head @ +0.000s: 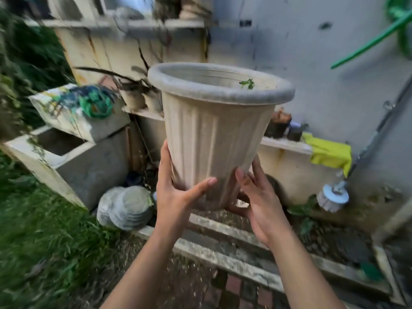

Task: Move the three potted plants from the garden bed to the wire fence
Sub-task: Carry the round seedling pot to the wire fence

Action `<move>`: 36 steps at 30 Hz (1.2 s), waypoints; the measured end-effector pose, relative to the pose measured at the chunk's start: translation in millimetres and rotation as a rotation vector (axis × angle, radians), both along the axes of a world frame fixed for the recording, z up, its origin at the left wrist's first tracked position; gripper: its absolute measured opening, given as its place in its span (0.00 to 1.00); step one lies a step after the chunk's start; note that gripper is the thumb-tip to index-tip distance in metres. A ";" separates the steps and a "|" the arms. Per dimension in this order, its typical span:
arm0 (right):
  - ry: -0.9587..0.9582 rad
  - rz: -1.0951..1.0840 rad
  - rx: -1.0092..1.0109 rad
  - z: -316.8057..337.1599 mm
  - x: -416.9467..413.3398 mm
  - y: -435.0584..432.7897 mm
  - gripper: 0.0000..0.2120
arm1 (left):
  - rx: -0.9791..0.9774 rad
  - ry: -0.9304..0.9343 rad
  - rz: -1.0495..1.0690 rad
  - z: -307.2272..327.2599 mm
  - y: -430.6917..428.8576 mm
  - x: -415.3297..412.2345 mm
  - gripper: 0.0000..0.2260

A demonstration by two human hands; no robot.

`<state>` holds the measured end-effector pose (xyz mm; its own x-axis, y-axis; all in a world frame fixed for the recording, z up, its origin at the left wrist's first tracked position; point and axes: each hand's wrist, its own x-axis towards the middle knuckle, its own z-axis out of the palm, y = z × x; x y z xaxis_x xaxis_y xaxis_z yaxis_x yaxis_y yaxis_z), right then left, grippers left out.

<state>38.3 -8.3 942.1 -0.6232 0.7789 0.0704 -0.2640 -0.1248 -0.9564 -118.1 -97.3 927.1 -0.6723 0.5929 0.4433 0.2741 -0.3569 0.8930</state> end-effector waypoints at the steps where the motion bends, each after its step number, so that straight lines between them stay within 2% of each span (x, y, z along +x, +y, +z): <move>1: 0.011 0.038 0.016 12.1 -4.4 -6.5 0.50 | 0.024 -0.009 0.016 10.3 -10.4 -3.3 0.55; 5: 0.063 0.173 0.057 39.6 -13.2 -31.8 0.50 | 0.126 -0.053 0.070 35.4 -55.7 -0.9 0.56; 10: 0.142 0.397 0.029 45.6 -6.7 -79.1 0.47 | 0.188 -0.062 0.278 45.4 -124.5 37.3 0.59; 15: 0.170 0.522 -0.013 43.3 3.9 -144.2 0.42 | 0.176 -0.071 0.441 50.6 -204.3 76.2 0.54; 19: 0.186 0.664 0.042 55.9 -4.4 -209.6 0.41 | 0.202 -0.072 0.628 62.8 -283.5 96.9 0.61; 23: 0.175 0.822 0.081 68.2 -24.7 -306.8 0.41 | 0.235 -0.058 0.824 72.4 -378.8 108.7 0.57; 26: 0.201 0.944 0.101 70.4 -41.9 -393.0 0.36 | 0.208 0.000 0.982 75.3 -467.2 112.3 0.54; 33: 0.163 1.286 0.022 58.9 -76.8 -625.9 0.42 | 0.198 0.078 1.315 72.4 -694.6 138.2 0.47; 36: 0.149 1.426 0.021 50.8 -80.0 -723.4 0.37 | 0.213 0.092 1.449 66.7 -778.7 160.5 0.45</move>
<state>-41.6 -731.7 992.9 -0.8435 -0.4958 0.2064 -0.0236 -0.3498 -0.9365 42.4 -876.0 993.8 -0.5751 -0.6419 0.5073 0.5515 0.1538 0.8199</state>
